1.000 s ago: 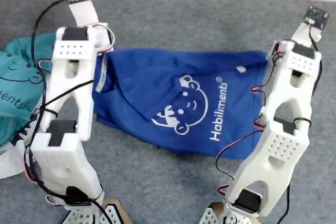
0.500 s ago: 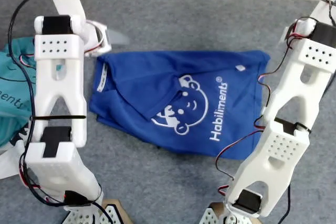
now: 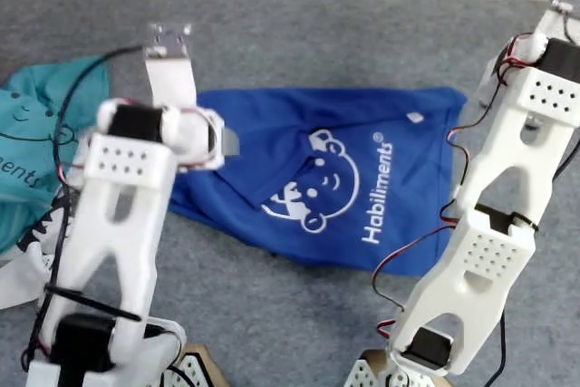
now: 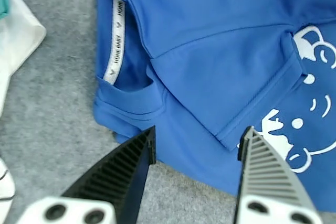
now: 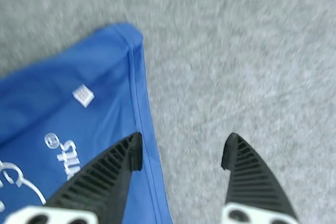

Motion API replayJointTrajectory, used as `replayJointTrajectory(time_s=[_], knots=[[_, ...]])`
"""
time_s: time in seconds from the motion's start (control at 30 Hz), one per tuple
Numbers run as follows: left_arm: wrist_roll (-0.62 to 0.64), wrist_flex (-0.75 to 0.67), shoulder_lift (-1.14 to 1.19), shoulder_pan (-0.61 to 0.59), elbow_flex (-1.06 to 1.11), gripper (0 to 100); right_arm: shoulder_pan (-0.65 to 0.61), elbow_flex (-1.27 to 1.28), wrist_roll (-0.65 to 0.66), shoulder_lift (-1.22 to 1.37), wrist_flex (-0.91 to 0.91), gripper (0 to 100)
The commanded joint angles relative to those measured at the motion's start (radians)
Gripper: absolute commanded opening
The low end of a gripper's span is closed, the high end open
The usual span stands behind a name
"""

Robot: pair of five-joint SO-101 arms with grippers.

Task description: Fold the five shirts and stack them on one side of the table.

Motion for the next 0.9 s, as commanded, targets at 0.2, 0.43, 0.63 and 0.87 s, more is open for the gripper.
replayJointTrajectory(time_s=[0.2,0.43,0.63,0.87], knots=[[-0.006,-0.123,-0.054,0.150,0.203,26,-0.015,0.364,0.023,-0.326,-0.024,24.2],[0.000,-0.301,-0.053,0.171,0.351,26,-0.012,0.733,0.023,-0.414,-0.251,24.2],[0.000,-0.368,-0.053,0.173,0.409,26,-0.018,0.961,0.021,-0.536,-0.412,24.2],[0.000,-0.439,0.041,0.173,0.412,26,-0.021,1.090,0.023,-0.677,-0.456,24.2]])
